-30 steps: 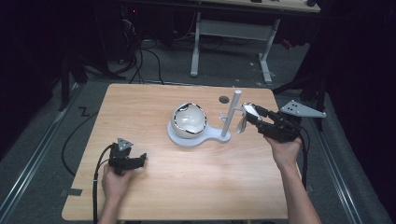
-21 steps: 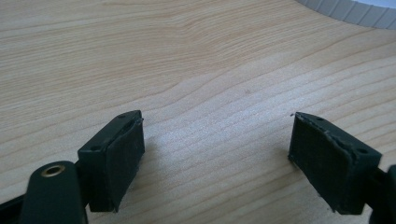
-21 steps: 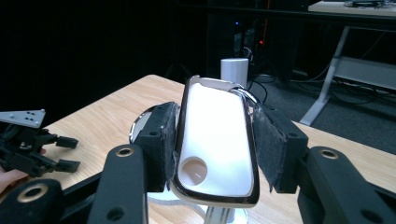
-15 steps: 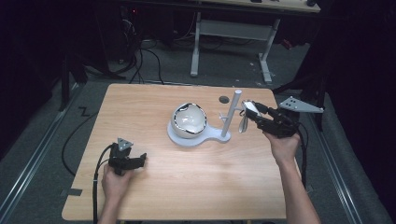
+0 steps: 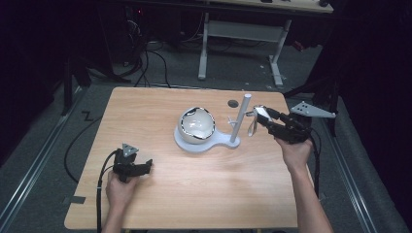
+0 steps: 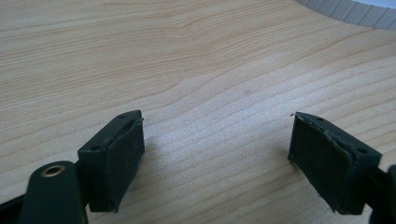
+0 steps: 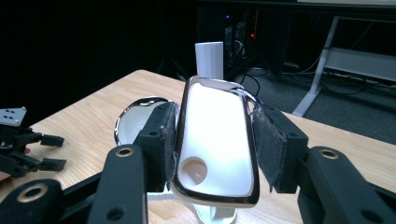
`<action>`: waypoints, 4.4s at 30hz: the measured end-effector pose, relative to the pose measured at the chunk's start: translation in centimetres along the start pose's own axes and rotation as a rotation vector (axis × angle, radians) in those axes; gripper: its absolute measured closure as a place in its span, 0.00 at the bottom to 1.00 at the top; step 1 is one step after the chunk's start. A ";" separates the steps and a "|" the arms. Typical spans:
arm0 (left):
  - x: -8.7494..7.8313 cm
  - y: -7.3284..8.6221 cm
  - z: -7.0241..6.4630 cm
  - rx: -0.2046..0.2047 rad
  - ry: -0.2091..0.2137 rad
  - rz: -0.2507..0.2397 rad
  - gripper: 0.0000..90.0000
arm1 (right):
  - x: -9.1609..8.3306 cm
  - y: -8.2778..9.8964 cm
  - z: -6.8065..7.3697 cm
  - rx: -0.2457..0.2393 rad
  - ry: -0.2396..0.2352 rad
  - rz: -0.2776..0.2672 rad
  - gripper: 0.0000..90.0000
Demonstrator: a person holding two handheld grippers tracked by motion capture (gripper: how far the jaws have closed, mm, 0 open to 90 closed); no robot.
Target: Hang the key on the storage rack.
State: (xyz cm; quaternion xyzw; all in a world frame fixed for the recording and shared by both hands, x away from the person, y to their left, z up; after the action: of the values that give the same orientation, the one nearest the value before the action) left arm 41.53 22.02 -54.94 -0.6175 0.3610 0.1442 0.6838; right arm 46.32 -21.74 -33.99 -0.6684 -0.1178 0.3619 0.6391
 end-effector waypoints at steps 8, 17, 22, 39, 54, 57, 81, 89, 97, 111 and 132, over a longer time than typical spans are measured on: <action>0.0 0.0 0.0 0.000 0.000 0.000 0.21 | 0.1 0.5 -0.3 0.014 0.008 0.011 0.57; 0.0 0.0 0.0 0.001 0.000 0.001 0.21 | 0.3 1.7 -1.0 0.052 0.002 0.024 0.57; 0.0 0.0 0.0 0.000 0.000 -0.001 0.21 | 0.1 2.1 -1.4 0.071 0.002 0.020 0.57; 0.0 0.0 0.0 0.001 0.000 0.001 0.21 | 1.0 4.1 -1.3 0.042 0.040 0.058 0.57; 0.0 0.0 0.0 0.002 -0.001 0.001 0.21 | 2.3 5.3 -0.4 -0.013 0.088 0.076 0.57; 0.0 0.0 0.0 0.002 -0.001 0.001 0.21 | 2.4 5.3 -0.4 -0.015 0.093 0.078 0.57; 0.0 0.0 0.0 0.002 -0.001 0.001 0.21 | 3.8 6.7 -0.4 -0.026 0.142 0.097 0.56; 0.0 0.0 0.0 0.002 0.000 0.002 0.21 | 4.5 7.5 -0.5 -0.022 0.151 0.111 0.56; 0.0 0.0 0.0 0.002 0.000 0.002 0.21 | 5.3 8.3 -0.4 -0.018 0.152 0.128 0.56; 0.0 0.0 0.0 0.003 0.000 0.002 0.21 | 6.0 9.1 -0.6 0.003 0.156 0.139 0.55; 0.0 0.0 0.0 0.003 -0.001 0.001 0.21 | 5.5 9.4 -0.9 0.047 0.123 0.143 0.45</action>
State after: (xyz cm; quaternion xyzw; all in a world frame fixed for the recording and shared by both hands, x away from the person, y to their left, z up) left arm 41.53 22.03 -54.94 -0.6163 0.3614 0.1444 0.6846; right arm 47.93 -20.50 -44.70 -0.6806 -0.0219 0.3675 0.6334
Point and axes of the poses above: each handheld gripper's, and its own axes: x roughly forward along the jaws, y roughly out of its underside, z roughly to its left, the point moved 6 cm from there along x, roughly forward along the jaws, and after that the axes turned 1 degree about y, right-handed, at the moved point
